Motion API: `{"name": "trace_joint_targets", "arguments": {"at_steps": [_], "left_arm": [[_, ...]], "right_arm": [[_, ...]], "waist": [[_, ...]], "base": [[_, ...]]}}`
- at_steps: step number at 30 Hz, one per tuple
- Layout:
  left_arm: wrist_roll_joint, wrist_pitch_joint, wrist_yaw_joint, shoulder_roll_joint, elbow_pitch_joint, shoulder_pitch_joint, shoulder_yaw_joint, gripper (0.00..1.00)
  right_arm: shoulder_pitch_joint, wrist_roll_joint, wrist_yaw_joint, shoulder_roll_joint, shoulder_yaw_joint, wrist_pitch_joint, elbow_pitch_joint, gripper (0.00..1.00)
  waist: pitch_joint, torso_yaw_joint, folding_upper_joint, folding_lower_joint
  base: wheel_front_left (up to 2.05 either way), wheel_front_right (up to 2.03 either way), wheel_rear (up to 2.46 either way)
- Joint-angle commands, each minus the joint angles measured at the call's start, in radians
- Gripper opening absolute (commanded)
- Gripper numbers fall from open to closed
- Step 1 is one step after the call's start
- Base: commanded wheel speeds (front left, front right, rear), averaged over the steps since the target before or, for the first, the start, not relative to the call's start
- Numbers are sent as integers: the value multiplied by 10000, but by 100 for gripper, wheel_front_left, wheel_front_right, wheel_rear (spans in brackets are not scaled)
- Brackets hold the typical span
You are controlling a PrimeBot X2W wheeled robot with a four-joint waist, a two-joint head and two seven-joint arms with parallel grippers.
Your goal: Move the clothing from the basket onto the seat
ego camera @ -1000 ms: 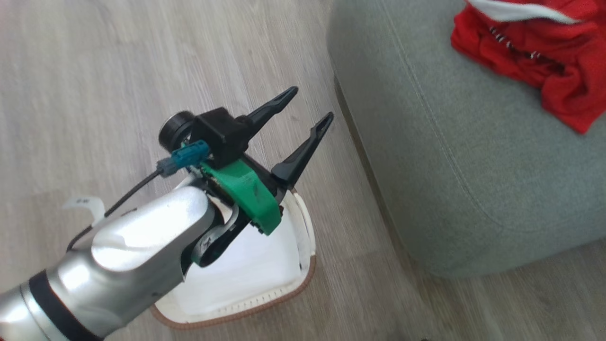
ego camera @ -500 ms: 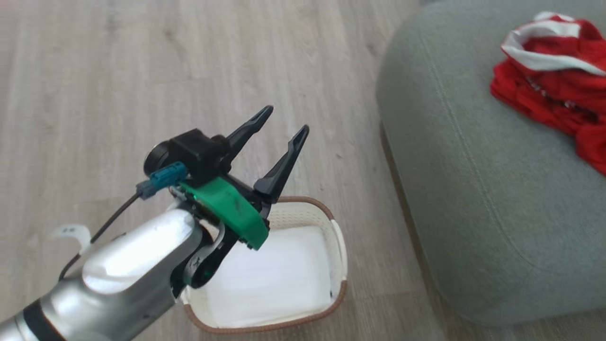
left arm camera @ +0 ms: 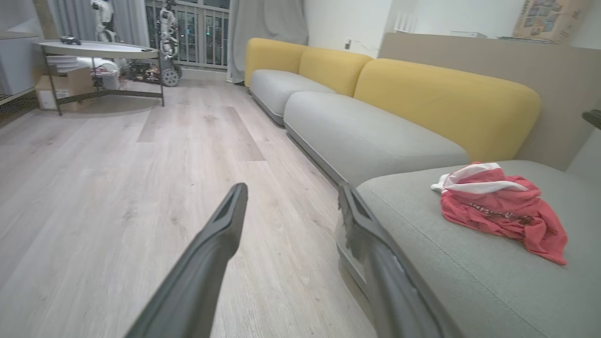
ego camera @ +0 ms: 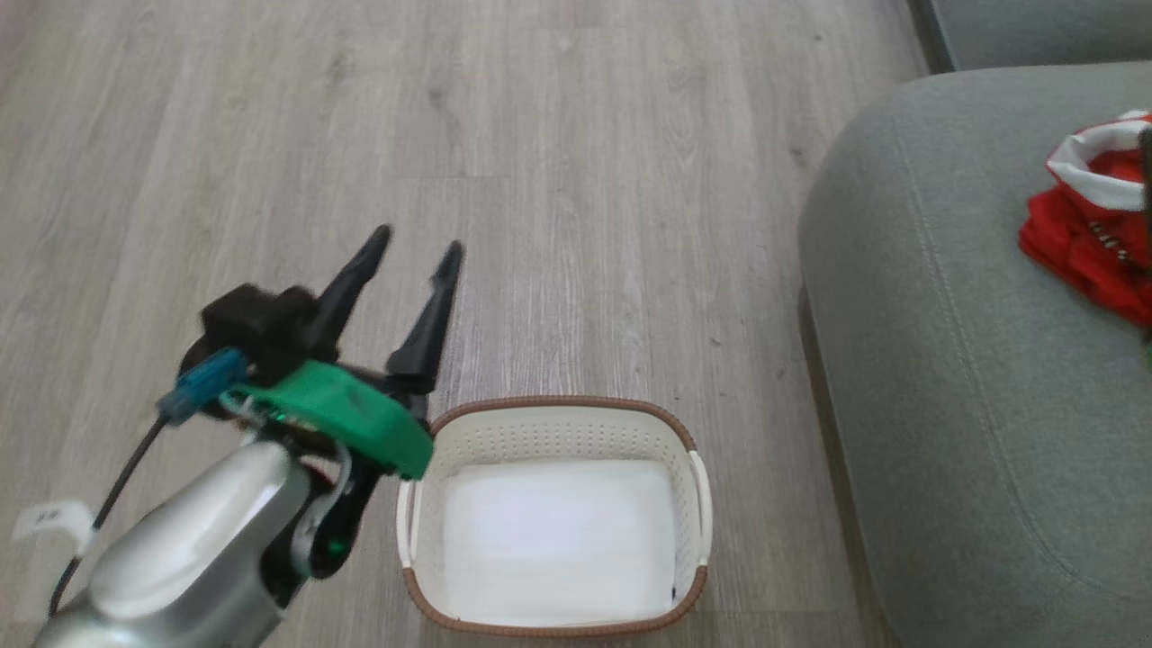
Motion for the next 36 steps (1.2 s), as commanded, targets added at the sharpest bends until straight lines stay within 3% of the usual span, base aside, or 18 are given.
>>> {"name": "trace_joint_targets", "arguments": {"at_steps": [1, 8, 14, 22, 36], "left_arm": [[204, -124, 149, 361, -311, -15, 953, 100], [1068, -125, 338, -160, -280, 1561, 2578, 100], [1784, -125, 83, -692, -234, 2996, 3904, 100], [3329, -125, -349, -1097, -82, 4062, 4820, 100], [4896, -126, -2098, -2750, 1235, 4991, 6388, 100]], "right_arm": [[477, -507, -4, 145, -363, -159, -654, 100], [2046, -1756, -4, 2141, -1320, -396, -1677, 100], [3006, -2048, -4, 3325, -1620, -753, -2049, 100], [3788, -2172, -4, 3936, -1245, -1130, -2145, 100], [3966, -2888, -4, 4477, -389, -1439, -1385, 100]], "waist": [[-4, 154, -1, 1], [-78, 412, -1, 1], [-394, 492, -1, 1], [-604, 556, -1, 1], [-728, 418, -1, 1]], "base": [[0, 0, 0], [0, 0, 0], [0, 0, 0], [0, 0, 0], [0, 0, 0]]}}
